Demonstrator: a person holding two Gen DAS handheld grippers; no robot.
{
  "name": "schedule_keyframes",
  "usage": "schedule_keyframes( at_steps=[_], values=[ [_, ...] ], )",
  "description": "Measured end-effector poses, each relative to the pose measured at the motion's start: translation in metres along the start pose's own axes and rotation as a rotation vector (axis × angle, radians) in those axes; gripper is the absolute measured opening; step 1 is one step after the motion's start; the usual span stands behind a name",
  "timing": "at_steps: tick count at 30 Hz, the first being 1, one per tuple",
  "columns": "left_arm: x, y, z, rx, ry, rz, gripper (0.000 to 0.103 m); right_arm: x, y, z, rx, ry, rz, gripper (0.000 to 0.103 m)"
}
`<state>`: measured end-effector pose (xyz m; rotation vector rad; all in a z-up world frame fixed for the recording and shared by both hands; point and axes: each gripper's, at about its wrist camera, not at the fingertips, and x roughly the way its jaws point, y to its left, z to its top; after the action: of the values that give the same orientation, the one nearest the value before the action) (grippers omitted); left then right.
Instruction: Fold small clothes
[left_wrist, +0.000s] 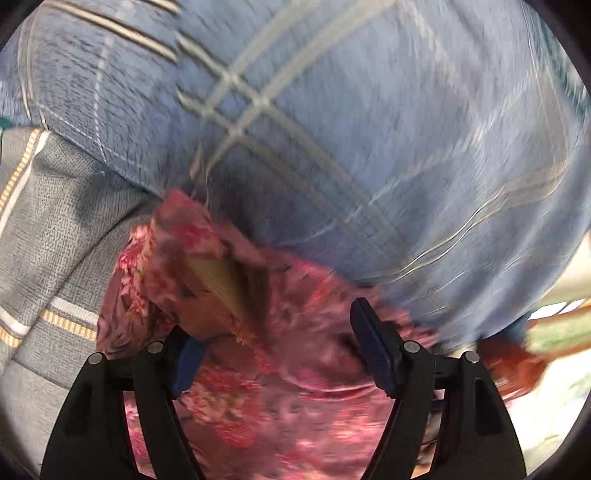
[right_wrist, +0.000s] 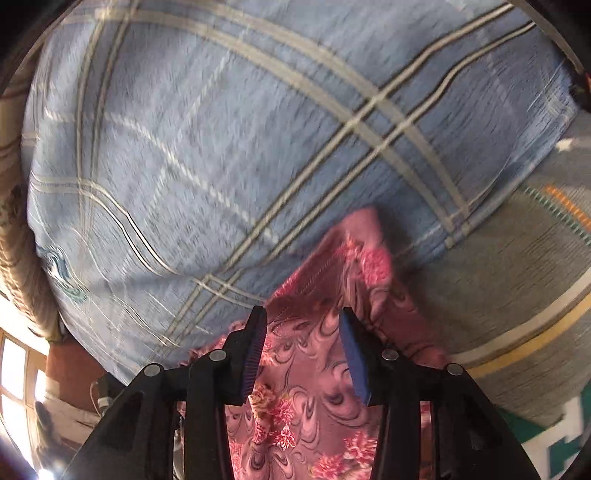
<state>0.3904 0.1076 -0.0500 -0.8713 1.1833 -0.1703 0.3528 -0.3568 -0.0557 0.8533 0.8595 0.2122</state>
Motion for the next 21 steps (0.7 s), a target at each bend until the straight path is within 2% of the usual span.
schedule_keyframes(
  at_steps=[2, 6, 8, 12, 14, 16, 17, 21],
  values=[
    [-0.026, 0.007, -0.005, 0.018, -0.032, -0.044, 0.074, -0.016, -0.004, 0.002, -0.022, -0.005, -0.006, 0.043],
    [-0.068, 0.032, -0.042, 0.086, -0.024, 0.020, 0.074, -0.052, -0.014, -0.014, -0.055, 0.051, 0.031, 0.045],
    [-0.084, 0.050, -0.067, 0.085, 0.000, 0.025, 0.074, -0.075, -0.020, -0.037, -0.059, 0.087, 0.089, 0.048],
    [-0.108, 0.089, -0.116, 0.028, 0.039, -0.026, 0.074, -0.114, -0.034, -0.090, -0.052, 0.128, 0.160, 0.055],
    [-0.117, 0.089, -0.144, 0.007, 0.047, -0.072, 0.074, -0.128, -0.045, -0.111, -0.015, 0.136, 0.191, 0.060],
    [-0.119, 0.095, -0.166, -0.018, 0.065, -0.124, 0.075, -0.131, -0.051, -0.130, 0.019, 0.152, 0.189, 0.060],
    [-0.112, 0.090, -0.166, -0.025, 0.076, -0.144, 0.075, -0.131, -0.055, -0.137, 0.030, 0.162, 0.179, 0.060],
    [-0.093, 0.088, -0.182, -0.053, 0.123, -0.147, 0.080, -0.122, -0.073, -0.150, 0.131, 0.166, 0.168, 0.059]
  ],
)
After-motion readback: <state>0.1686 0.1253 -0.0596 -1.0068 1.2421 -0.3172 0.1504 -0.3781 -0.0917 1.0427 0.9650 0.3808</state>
